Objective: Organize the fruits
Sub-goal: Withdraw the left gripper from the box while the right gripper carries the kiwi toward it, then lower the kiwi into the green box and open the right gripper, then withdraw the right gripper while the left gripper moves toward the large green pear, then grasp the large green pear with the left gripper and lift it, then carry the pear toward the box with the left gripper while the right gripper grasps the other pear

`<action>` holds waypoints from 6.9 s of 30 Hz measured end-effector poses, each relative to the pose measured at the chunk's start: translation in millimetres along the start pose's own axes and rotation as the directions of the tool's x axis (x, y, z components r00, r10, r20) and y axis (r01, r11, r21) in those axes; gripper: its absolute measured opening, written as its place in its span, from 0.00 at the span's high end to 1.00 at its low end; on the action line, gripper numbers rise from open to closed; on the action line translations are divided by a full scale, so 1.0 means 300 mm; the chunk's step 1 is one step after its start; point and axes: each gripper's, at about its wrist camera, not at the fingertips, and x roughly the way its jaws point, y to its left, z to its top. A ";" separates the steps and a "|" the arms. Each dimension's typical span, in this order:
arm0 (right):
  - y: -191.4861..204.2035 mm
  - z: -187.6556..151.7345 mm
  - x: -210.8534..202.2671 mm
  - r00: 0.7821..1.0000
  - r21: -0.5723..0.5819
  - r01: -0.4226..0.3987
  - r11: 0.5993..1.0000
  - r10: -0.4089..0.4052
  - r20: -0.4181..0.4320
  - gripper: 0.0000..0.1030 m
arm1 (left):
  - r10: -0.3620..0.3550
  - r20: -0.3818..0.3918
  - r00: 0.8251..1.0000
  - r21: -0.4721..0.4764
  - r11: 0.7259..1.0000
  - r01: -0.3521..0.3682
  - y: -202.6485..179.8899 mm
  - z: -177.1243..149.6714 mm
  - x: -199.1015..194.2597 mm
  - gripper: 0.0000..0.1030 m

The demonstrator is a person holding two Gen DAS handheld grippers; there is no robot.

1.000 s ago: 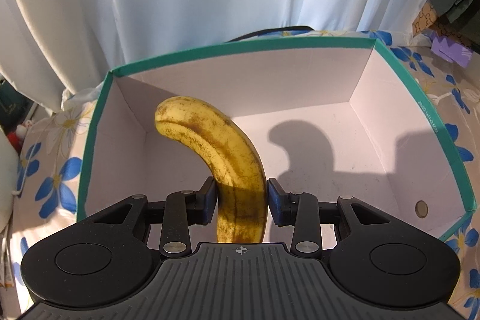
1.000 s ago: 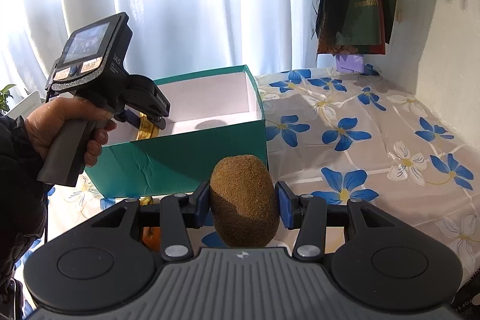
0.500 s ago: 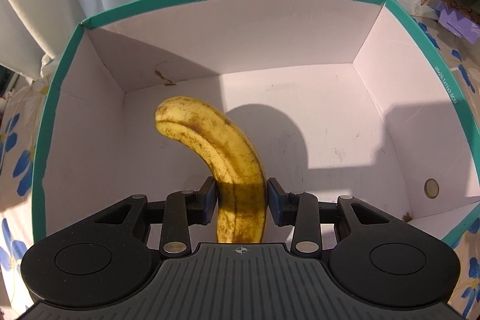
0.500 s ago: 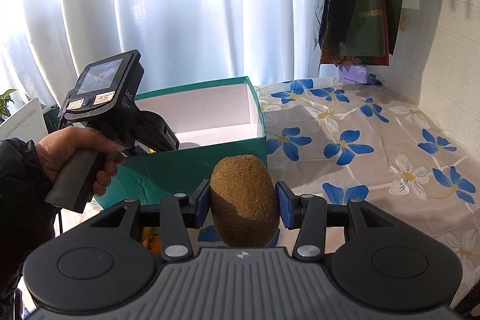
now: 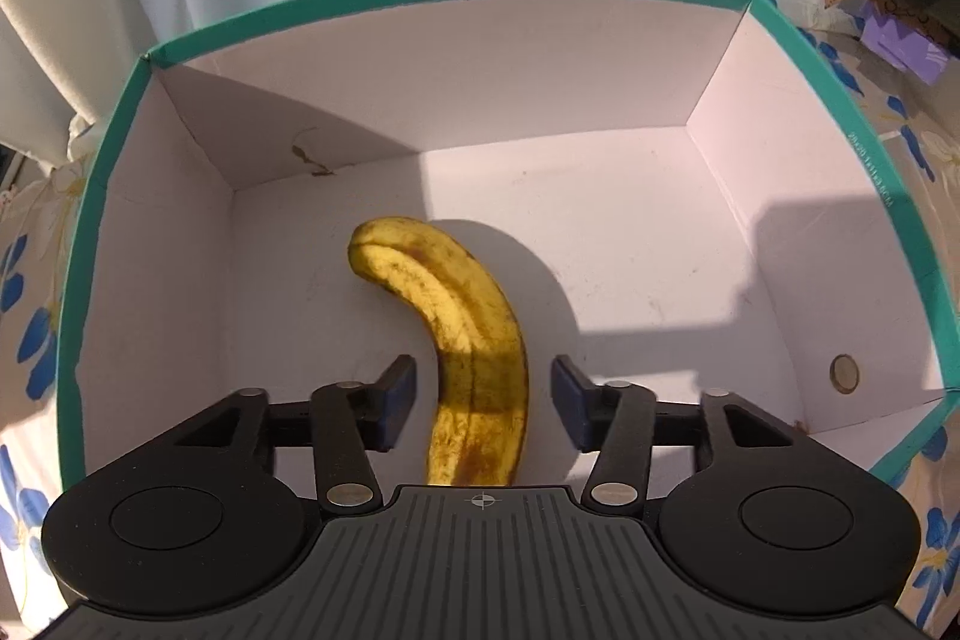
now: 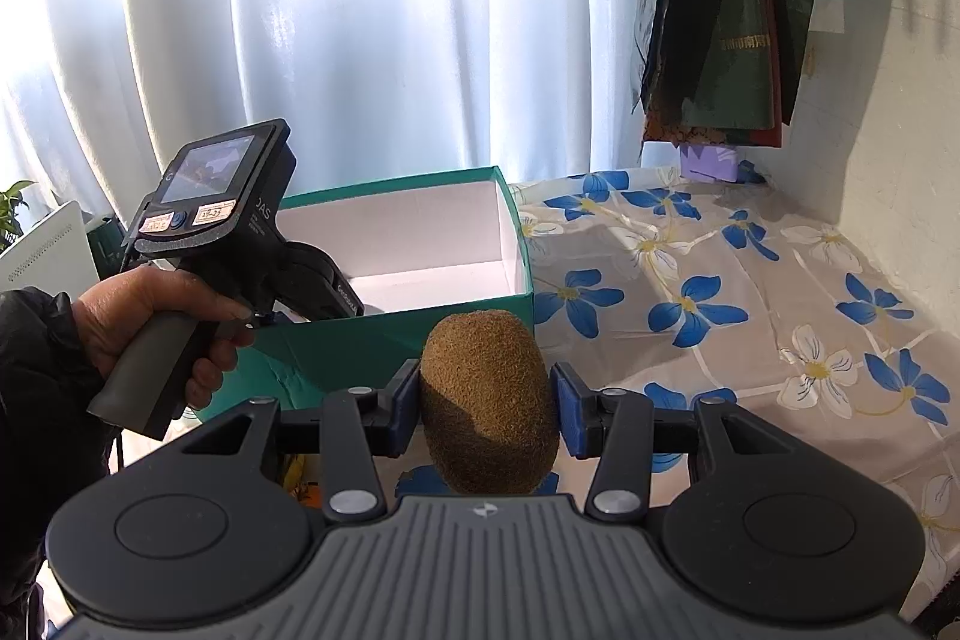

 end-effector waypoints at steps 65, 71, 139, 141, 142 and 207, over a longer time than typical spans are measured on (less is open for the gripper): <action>0.144 0.213 0.535 0.998 -0.210 -0.063 0.976 0.059 -0.028 0.56 | 0.154 0.259 0.954 -0.122 0.985 -0.126 0.129 -0.411 -0.468 0.00; 0.146 0.175 0.624 0.995 -0.231 -0.051 0.972 0.030 -0.095 0.56 | 0.156 0.231 0.960 -0.142 0.982 -0.126 0.145 -0.413 -0.453 0.00; 0.057 -0.207 -0.090 0.993 -0.093 -0.100 0.991 0.093 -0.069 0.10 | -0.057 -0.022 0.998 0.207 0.977 0.061 0.030 -0.890 -0.432 0.00; 0.052 -0.214 -0.094 0.992 -0.096 -0.106 0.990 0.099 -0.074 0.10 | -0.069 -0.049 0.996 0.163 0.984 0.076 0.042 -0.886 -0.419 0.00; 0.049 -0.217 -0.097 0.992 -0.096 -0.109 0.989 0.102 -0.075 0.10 | -0.081 -0.065 0.995 0.135 0.987 0.090 0.049 -0.883 -0.410 0.00; 0.146 -0.409 0.051 0.941 -0.124 -0.072 0.990 0.026 -0.336 0.36 | -0.218 0.172 0.961 0.117 0.973 0.199 0.012 -0.527 -0.528 0.36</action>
